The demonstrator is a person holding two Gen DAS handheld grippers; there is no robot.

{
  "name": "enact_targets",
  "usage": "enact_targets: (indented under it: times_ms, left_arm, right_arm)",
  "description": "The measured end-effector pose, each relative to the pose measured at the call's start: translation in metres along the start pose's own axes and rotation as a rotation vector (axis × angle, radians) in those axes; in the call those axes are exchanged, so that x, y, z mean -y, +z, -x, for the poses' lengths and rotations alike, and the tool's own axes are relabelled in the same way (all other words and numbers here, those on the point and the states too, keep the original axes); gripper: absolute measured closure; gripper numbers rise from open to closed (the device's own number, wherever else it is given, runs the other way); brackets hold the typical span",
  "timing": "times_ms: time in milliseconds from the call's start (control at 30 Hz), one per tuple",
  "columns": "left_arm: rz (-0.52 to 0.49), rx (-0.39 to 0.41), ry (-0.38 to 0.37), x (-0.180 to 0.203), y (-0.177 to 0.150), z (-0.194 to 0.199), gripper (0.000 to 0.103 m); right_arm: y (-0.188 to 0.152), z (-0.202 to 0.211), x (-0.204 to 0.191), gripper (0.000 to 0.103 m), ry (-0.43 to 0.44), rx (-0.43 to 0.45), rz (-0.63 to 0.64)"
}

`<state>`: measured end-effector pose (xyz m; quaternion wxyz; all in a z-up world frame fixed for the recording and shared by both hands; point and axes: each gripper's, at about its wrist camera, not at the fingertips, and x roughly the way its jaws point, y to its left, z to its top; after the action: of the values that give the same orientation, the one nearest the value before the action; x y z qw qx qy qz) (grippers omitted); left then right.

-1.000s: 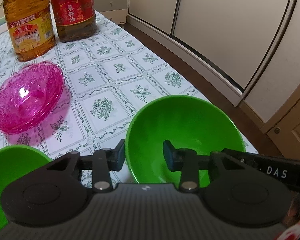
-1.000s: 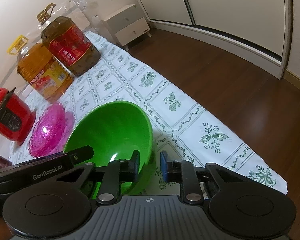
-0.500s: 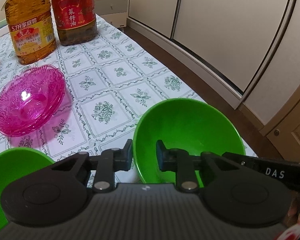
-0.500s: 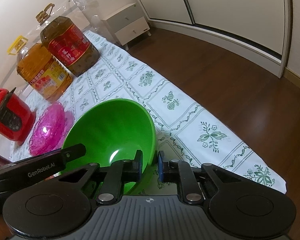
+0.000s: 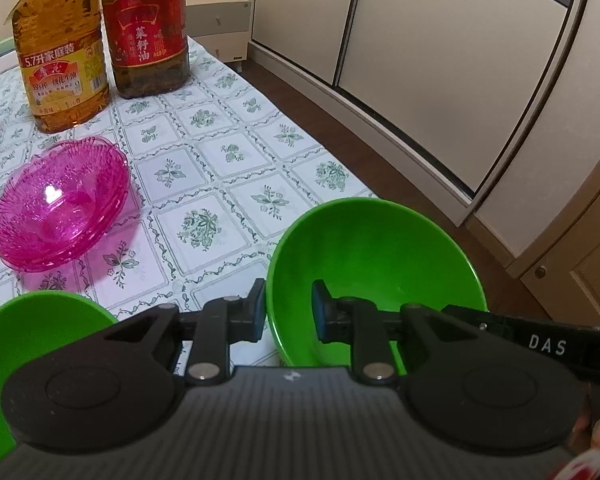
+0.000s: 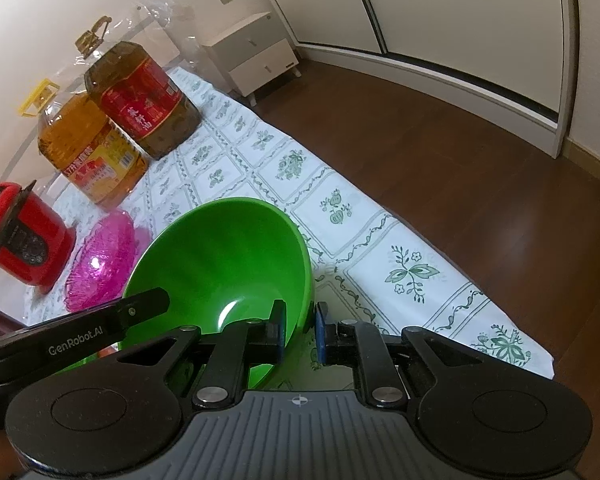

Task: Organize plates and bowls
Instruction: 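Carry the second green bowl over and lower it onto the nested bowls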

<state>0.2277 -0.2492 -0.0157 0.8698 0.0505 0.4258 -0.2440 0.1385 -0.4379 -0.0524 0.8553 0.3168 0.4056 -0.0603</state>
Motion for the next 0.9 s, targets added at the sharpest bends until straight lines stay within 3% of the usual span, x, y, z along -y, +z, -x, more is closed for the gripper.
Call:
enact_targets:
  times_ms: [400, 900]
  left_arm:
    - [0.034, 0.078, 0.004, -0.014, 0.01, 0.055, 0.083]
    - [0.139, 0.154, 0.111, -0.09, -0.012, 0.145, 0.083]
  right_arm:
    - [0.006, 0.035, -0.034, 0.088, 0.046, 0.038, 0.034]
    - [-0.009, 0.049, -0.131, 0.088, 0.174, 0.013, 0.161]
